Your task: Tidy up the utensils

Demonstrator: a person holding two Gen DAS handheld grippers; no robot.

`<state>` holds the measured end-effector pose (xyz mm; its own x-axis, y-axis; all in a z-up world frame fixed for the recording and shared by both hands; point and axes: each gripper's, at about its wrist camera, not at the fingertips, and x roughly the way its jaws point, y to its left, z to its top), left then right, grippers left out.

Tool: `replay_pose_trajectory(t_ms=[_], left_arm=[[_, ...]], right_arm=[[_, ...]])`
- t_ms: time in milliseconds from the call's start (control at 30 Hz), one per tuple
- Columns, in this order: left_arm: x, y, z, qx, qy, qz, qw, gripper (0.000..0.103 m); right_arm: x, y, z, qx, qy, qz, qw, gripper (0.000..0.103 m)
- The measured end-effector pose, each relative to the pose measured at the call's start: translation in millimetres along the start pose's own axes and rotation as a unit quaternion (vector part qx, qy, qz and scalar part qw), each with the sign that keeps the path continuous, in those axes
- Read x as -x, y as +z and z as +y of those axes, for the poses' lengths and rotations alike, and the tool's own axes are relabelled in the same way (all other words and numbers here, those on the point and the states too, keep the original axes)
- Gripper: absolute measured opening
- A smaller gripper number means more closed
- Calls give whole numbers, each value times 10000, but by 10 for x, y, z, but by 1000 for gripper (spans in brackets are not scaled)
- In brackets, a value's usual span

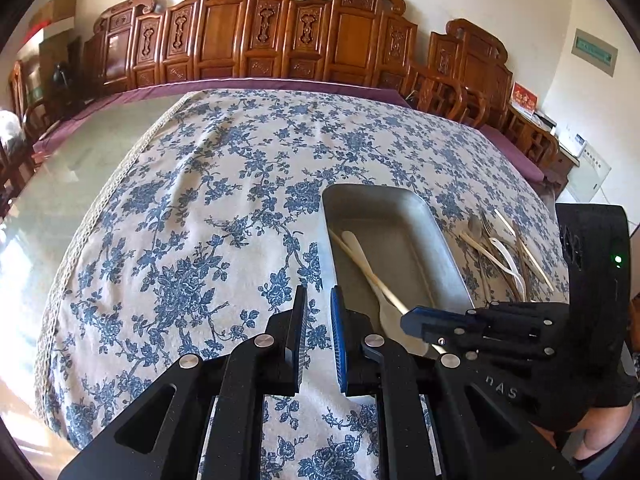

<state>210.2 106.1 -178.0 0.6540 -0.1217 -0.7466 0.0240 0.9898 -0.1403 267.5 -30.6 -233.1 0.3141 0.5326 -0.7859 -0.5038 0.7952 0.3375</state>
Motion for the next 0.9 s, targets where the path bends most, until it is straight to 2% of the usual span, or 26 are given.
replay_pose_trajectory(t_ms=[167,233,367,467,700,767,900], left_arm=[[-1,-3,-34,-17,-15,-2,10000,10],[-5,-4,-63,-32,-23,-3,10000,11],[-6,10,-148,-60,-74,-26,10000,13],[-16,14,-259,-139,-129,-31,9998,15],[-48,25,-596,-379,-339,-44,9987,20],[-66,19,-680,-445,-360,-36,9984,28],[-105,1,-834,-534,-428,-31,9976,33]], right_arm=[[93,13,-48,60,35,-111,9999,14],[154,23,-82,54,83,-159,9998,19],[356,22,-169,139,-49,-345,9993,19],[533,-6,-317,162,-256,-475,9984,19],[1021,-149,-892,249,-1197,-717,9899,19],[1112,-194,-1093,214,-1449,-723,9866,19],[1133,-231,-1377,134,-1618,-642,9846,20]])
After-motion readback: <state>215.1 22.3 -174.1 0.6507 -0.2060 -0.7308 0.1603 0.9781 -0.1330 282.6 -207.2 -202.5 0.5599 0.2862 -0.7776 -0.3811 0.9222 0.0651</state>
